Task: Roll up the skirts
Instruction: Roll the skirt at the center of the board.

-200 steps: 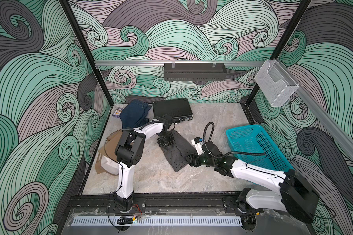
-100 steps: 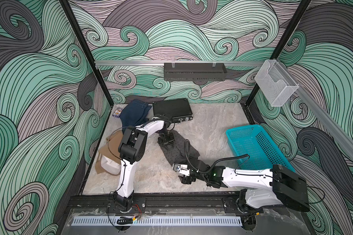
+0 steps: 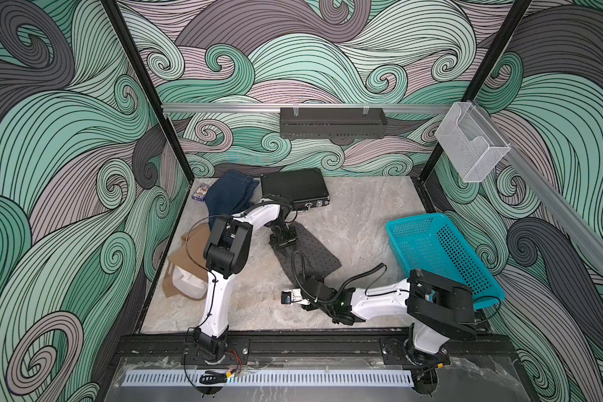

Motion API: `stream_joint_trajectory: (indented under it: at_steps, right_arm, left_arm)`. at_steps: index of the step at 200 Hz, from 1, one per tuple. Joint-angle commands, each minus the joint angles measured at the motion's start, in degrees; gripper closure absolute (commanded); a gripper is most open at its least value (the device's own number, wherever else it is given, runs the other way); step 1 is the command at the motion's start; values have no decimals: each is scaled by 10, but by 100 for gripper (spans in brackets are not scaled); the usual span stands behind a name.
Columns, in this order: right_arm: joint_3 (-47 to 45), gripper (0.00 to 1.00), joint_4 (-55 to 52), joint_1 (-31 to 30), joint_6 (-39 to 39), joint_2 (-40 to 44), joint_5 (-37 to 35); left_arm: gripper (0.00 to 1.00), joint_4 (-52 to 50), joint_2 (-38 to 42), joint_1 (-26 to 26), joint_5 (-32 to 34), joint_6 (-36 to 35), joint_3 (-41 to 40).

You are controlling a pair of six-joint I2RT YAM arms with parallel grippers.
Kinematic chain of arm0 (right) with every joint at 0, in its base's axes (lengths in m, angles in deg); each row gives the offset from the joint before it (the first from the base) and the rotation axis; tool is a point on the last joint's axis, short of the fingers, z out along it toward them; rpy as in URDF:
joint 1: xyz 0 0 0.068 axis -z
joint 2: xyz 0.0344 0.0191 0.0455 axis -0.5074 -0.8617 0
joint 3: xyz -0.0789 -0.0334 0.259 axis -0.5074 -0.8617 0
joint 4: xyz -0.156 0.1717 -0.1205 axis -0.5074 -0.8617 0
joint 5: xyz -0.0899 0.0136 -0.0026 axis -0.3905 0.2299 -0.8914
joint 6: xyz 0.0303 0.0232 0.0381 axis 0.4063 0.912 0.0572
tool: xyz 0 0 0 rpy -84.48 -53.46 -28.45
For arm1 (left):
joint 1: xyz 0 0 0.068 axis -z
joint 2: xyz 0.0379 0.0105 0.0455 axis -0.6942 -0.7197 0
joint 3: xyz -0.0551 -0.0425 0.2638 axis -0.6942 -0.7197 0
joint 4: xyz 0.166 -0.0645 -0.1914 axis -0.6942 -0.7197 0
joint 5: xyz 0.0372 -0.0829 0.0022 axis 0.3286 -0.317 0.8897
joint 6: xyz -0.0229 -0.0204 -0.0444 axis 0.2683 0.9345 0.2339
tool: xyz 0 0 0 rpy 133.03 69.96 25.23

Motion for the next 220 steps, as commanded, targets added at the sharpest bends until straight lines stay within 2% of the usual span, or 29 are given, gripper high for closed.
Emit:
stream_joint_trajectory:
  at_steps: [1,10,31,45,49,73,104,138,159,169,189,220]
  right_arm:
    - [17,55,-21,0,67,-17,-21]
    - [21,64,-26,2,100,-22,-15]
    - [24,73,-28,13,167,-30,17]
    - [18,96,-18,21,202,-30,38]
    - [14,100,-11,23,211,-28,41]
    - [-24,100,49,35,253,-6,71]
    - [-53,100,83,85,319,25,171]
    - [-71,100,114,149,387,52,311]
    - [-79,100,152,184,433,56,387]
    - [-81,100,168,197,454,54,417]
    - [-90,100,213,224,493,49,466]
    - [-100,100,242,252,517,48,518]
  left_arm:
    - [57,1,-15,-24,43,1,-36]
    - [53,13,-4,-32,32,7,-43]
    - [49,61,25,-60,-15,26,-71]
    - [44,92,46,-75,-37,36,-92]
    - [42,102,53,-78,-42,38,-98]
    - [29,145,92,-95,-69,51,-129]
    - [15,189,170,-132,-81,68,-156]
    - [12,188,257,-156,-56,75,-184]
    - [10,208,306,-159,-34,108,-250]
    - [10,247,325,-158,-49,128,-293]
    - [7,340,329,-153,-99,162,-361]
    - [3,364,274,-141,-151,146,-344]
